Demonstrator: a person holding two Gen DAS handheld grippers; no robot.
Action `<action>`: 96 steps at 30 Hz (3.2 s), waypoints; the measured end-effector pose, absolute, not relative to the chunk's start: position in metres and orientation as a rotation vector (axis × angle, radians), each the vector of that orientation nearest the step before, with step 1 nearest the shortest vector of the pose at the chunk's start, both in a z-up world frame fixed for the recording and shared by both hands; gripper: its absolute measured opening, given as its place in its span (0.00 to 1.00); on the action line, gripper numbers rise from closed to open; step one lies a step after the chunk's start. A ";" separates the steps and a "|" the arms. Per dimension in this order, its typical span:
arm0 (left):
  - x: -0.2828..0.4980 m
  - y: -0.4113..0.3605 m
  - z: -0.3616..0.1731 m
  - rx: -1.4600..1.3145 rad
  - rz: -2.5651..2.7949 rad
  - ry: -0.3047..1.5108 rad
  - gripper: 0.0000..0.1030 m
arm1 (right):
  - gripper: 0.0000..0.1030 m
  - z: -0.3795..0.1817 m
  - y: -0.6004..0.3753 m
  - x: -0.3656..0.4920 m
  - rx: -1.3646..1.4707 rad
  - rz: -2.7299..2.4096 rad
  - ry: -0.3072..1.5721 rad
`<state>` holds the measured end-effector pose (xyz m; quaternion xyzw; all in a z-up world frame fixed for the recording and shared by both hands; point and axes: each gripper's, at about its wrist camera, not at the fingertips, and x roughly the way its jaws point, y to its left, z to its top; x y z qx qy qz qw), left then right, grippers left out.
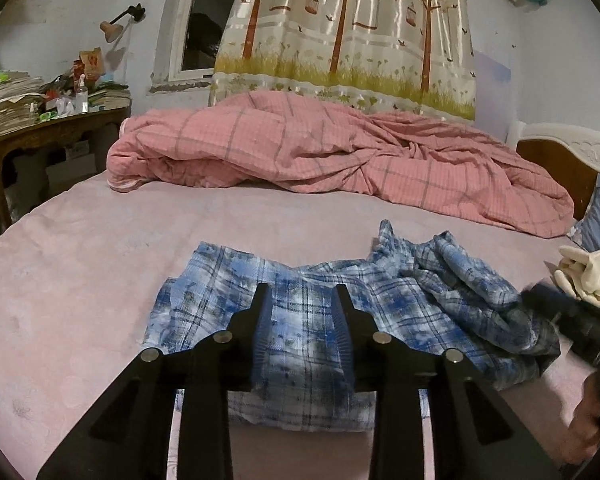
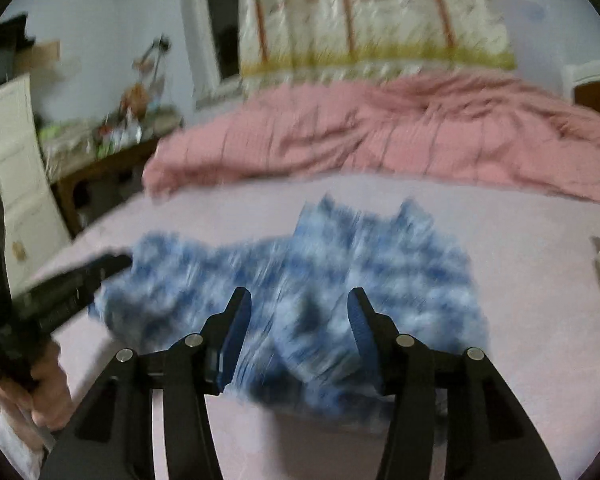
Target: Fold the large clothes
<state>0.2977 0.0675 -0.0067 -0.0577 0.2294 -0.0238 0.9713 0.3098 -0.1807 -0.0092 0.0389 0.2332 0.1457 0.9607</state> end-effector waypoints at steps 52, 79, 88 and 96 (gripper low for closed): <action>0.323 0.132 -0.024 -0.173 0.265 0.664 0.83 | 0.31 -0.018 -0.193 0.315 0.066 0.405 0.550; 0.289 0.095 0.001 -0.107 -0.009 0.446 0.14 | 0.08 -0.030 -0.199 0.330 0.196 0.531 0.699; 0.280 0.043 0.064 -0.120 -0.187 0.364 0.13 | 0.08 -0.032 -0.209 0.336 0.230 0.504 0.712; 0.277 -0.068 0.089 0.036 -0.253 0.274 0.12 | 0.15 0.007 -0.323 0.340 0.313 -0.083 0.560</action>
